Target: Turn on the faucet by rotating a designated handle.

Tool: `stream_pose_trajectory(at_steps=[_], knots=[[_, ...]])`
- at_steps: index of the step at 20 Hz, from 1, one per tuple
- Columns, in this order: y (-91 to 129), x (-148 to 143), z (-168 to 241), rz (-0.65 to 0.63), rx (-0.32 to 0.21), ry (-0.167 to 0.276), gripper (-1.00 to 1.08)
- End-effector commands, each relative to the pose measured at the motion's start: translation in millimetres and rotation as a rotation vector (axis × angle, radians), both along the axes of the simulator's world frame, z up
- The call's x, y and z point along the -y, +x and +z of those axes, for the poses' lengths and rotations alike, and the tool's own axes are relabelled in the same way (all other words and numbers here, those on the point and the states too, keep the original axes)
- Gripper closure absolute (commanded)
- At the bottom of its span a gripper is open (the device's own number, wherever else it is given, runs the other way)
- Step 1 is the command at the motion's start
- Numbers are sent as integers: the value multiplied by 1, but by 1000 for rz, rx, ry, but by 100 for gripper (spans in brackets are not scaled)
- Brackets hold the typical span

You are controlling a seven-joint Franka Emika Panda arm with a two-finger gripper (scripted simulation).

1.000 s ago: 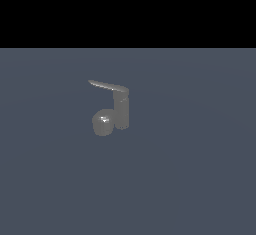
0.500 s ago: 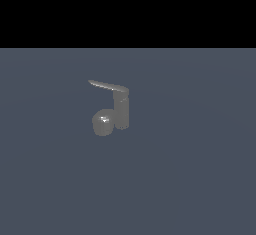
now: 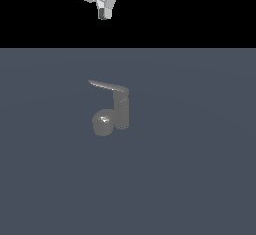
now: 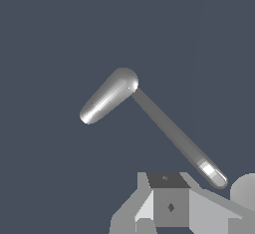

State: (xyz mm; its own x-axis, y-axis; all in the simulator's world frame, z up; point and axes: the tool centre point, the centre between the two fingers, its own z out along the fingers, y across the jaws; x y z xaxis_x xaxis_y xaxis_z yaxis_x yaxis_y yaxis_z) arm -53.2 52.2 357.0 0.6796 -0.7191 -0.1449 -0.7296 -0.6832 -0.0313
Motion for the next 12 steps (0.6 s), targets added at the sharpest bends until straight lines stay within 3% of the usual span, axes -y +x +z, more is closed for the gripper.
stream_pose_trajectory(at_steps=[1,12], knots=[[13,-5,-13,-69,-6,-5,108],[65,-24,-73,-363,-24,-46,108]])
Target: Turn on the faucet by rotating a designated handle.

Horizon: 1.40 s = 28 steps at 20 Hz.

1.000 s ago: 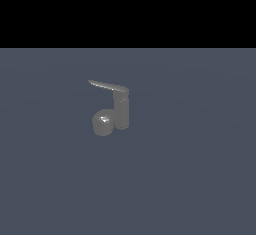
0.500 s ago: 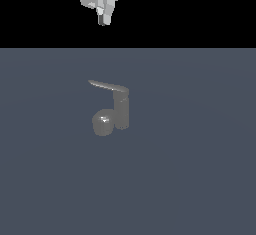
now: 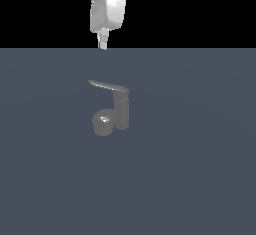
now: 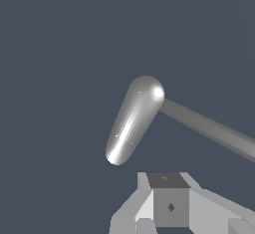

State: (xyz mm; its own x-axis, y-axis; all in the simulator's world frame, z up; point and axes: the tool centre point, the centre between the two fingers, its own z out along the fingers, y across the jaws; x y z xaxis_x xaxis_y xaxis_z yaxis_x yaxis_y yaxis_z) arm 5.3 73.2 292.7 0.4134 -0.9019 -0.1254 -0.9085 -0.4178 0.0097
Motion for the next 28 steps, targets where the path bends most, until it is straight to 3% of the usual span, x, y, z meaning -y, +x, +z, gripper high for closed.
stream_pose_trajectory(at_steps=[1,15,28], knots=[[11,-4,-15,-68,-2,-12,108],[59,-24,-93,-400,15,-93,108],[73,-30,-120,-505,32,-123,108]])
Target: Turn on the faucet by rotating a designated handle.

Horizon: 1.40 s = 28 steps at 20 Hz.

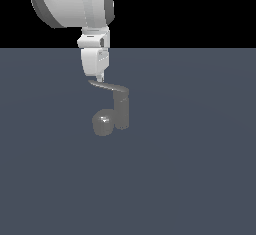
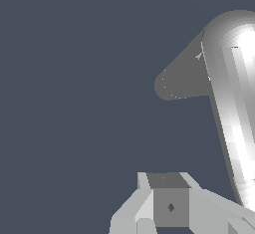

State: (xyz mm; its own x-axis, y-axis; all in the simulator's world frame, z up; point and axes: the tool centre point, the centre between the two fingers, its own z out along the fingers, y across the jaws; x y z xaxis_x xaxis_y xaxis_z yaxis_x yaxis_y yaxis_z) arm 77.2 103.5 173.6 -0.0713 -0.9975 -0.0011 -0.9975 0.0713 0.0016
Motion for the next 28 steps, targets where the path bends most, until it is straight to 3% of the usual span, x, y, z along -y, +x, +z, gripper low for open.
stream_pose_trajectory(at_steps=[1,4,28], knots=[[1,0,-1,-4,2,-1,108],[0,0,-1,-3,1,-1,108],[-67,-18,-1,-4,1,-1,108]])
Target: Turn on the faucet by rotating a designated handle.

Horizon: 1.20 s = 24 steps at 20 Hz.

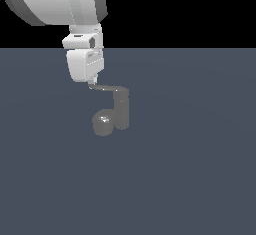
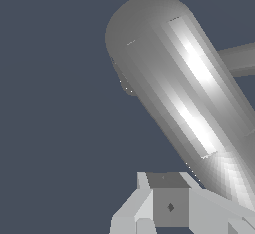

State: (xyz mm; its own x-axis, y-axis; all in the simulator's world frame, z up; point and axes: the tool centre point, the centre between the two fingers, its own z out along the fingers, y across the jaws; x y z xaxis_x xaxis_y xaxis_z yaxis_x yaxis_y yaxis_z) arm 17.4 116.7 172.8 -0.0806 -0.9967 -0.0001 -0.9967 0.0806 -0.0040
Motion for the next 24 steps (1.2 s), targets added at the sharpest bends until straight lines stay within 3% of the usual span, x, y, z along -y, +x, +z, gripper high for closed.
stream_pose_trajectory(at_steps=[1,4,24], knots=[[-10,-5,0,5,-4,0,108],[-8,-2,0,0,-1,-1,108],[-65,26,0,4,-3,0,108]])
